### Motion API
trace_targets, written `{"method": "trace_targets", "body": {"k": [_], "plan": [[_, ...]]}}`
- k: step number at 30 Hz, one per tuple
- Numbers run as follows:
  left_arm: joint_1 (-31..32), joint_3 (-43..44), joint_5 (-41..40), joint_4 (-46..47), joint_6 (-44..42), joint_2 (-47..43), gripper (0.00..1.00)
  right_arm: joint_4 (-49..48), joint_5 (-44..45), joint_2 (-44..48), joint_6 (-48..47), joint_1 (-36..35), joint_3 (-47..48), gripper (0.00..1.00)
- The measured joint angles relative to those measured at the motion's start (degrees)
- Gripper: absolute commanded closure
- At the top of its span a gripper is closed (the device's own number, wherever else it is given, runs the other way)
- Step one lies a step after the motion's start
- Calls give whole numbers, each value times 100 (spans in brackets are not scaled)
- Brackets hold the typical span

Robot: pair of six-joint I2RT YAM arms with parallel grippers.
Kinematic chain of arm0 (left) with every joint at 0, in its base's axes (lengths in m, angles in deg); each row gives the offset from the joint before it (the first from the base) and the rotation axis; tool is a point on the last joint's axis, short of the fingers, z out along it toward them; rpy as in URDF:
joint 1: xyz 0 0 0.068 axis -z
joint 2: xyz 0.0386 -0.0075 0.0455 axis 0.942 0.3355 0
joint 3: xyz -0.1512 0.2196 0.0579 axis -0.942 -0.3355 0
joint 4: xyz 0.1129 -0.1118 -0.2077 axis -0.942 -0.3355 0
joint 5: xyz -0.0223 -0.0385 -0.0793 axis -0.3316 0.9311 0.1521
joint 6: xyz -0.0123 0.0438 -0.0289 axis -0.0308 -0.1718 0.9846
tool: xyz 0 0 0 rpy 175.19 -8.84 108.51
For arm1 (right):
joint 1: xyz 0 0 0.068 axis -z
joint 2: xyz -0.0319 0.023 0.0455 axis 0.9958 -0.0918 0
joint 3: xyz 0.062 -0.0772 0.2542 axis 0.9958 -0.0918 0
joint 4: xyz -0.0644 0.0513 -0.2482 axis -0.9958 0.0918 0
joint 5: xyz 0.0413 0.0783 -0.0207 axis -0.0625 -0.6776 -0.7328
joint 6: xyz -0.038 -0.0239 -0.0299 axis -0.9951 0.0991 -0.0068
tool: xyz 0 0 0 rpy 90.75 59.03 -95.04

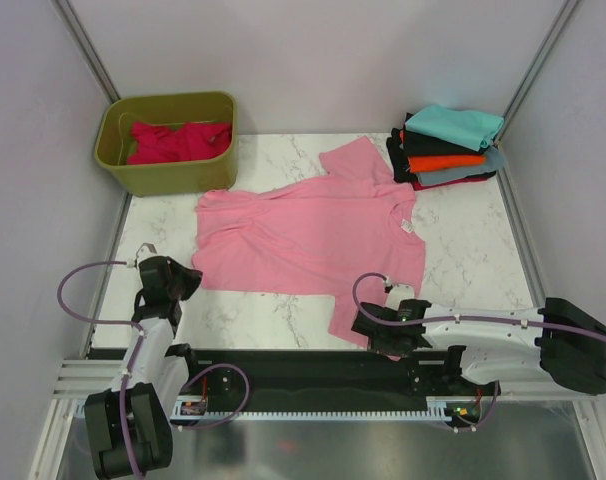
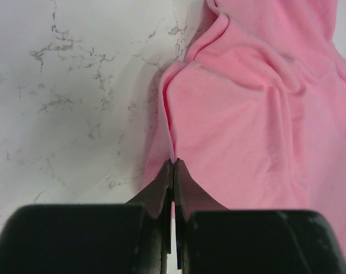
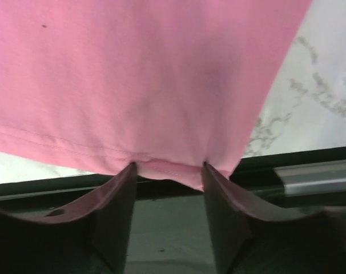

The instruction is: Fold and stack the t-shirts

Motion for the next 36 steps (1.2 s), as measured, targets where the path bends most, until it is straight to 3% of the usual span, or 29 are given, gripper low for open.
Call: {"method": "trace_targets", "body": {"k": [8,11,12,21,36], "plan": [[0,0,4,2,-4,-2,98,-382,-50,94,7,-22,-92,73],[0,0,7,9,-4,-2,98,-442,-35,164,-4,-28,-133,89],[0,0,4,11,-4,-7,98,-446,-20,179,-13,-28,-140,100],[0,0,52,-83,-7,-275,98,-334,76,232,-122,-28,-105,100],[153,105,337,-1335,181,-1316,98,938,1672,1167,-516,44,1038,100]]}}
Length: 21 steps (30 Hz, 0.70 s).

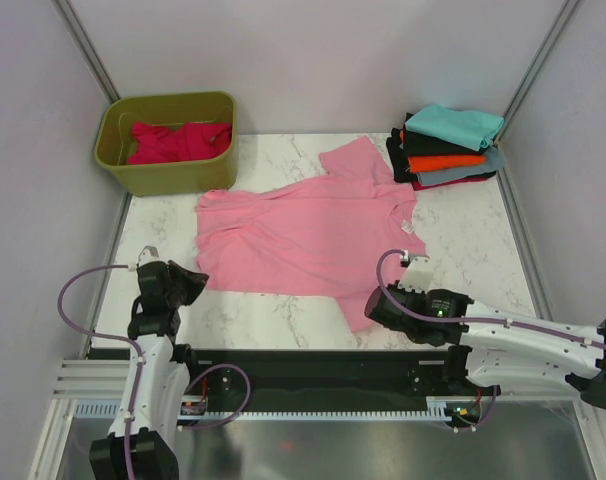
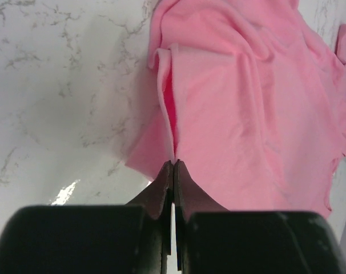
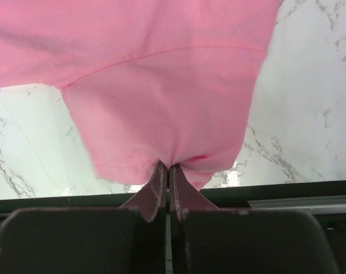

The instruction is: Fold and stack the t-shirts

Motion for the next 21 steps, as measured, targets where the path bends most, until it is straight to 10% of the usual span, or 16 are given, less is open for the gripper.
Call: {"method": "trace_targets", "body": {"k": [21], "plan": [[85,2144,262,-2898,251,-916,98,1268,358,1816,-424,2,404,100]]}}
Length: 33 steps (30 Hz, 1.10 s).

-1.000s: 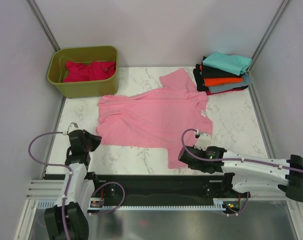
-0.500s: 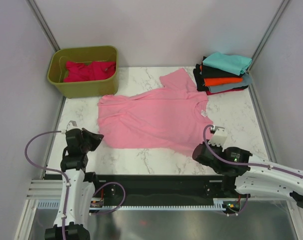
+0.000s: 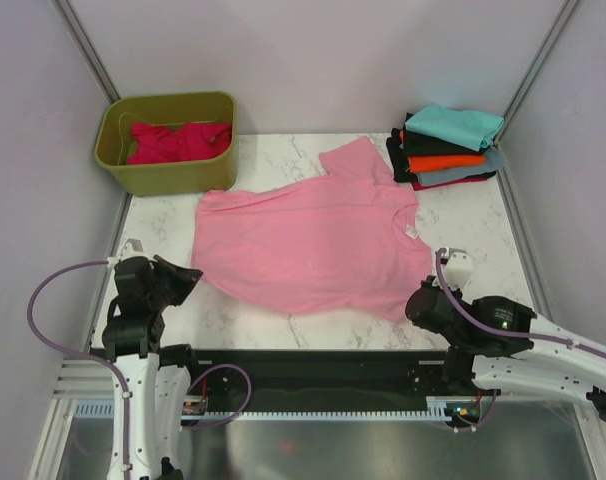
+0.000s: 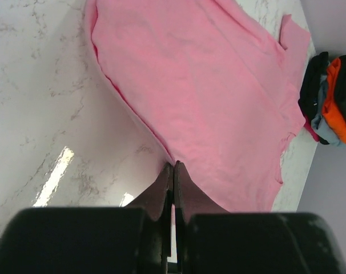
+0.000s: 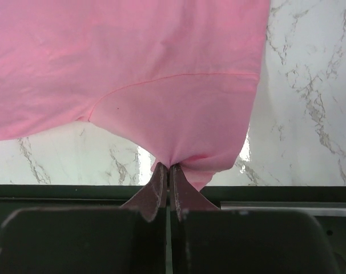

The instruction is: Fold and stack the t-shirts

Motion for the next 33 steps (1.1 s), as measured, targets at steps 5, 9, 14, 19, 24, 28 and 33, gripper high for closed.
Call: {"method": "trace_targets", "body": {"k": [5,9,14,19,24,28,33], "plan": [[0,46,149,-76,-136,498,98,-549,175,-358,-533,22,164,100],[0,68,291,120,-319,1211,98,-1161,219,-1067,-1314,476,662,100],[-4,214,219,269,-553,1766,98,-2247,-236,-1786,-2577,1786,1012,100],[-90,623,81,531,-745,2317,98,-2879,-549,-2345,-3620,2570,1204,100],[-149,750,26,870,-798,2898,98,-3429,-1019,-2940,-4249,3244,1355,100],[-186,787,-66,1060,-800,3425,98,-3740,-1342,-3353,-4535,3735,1368,100],[-208,837,-164,1261,-798,3860,98,-3974,-1657,-3807,-4765,4155,1537,100]]}}
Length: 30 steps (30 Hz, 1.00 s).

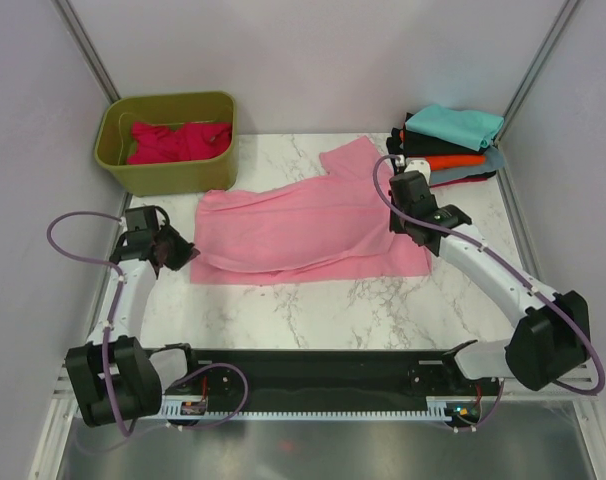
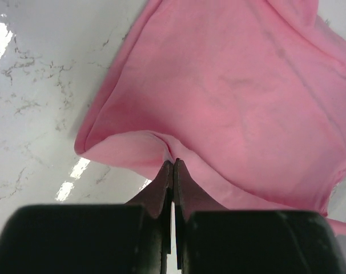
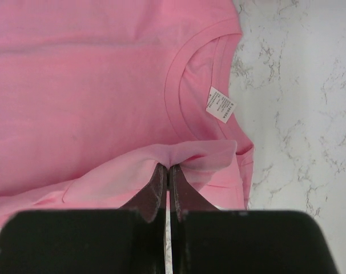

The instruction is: Fold and stack the t-shirts

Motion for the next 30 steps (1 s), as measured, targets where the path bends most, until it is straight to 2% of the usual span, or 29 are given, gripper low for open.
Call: {"method": "trace_targets", "body": {"k": [22,25,26,27,29,30], "plan": [[-66,678,-245,472,9,1834,98,-584,-448,-2304,-317,710,1102,99],[-96,820,-240,503,26,2162,96,-575,-496,-2686,-350,813,1425,72],[-114,855,-238,514,44,2260,88,-546,-522,-2820,-356,863,1552,45],[-127,874,-223,527,48,2330,82,-540,-544,-2953,-339,916,1687,34],[-164,951,-177,529,81,2500,72,-437,-560,-3211,-404,1043,2017,21],[-190,1027,-140,501,92,2594,58,-374,-553,-3329,-442,1108,2208,20]]}}
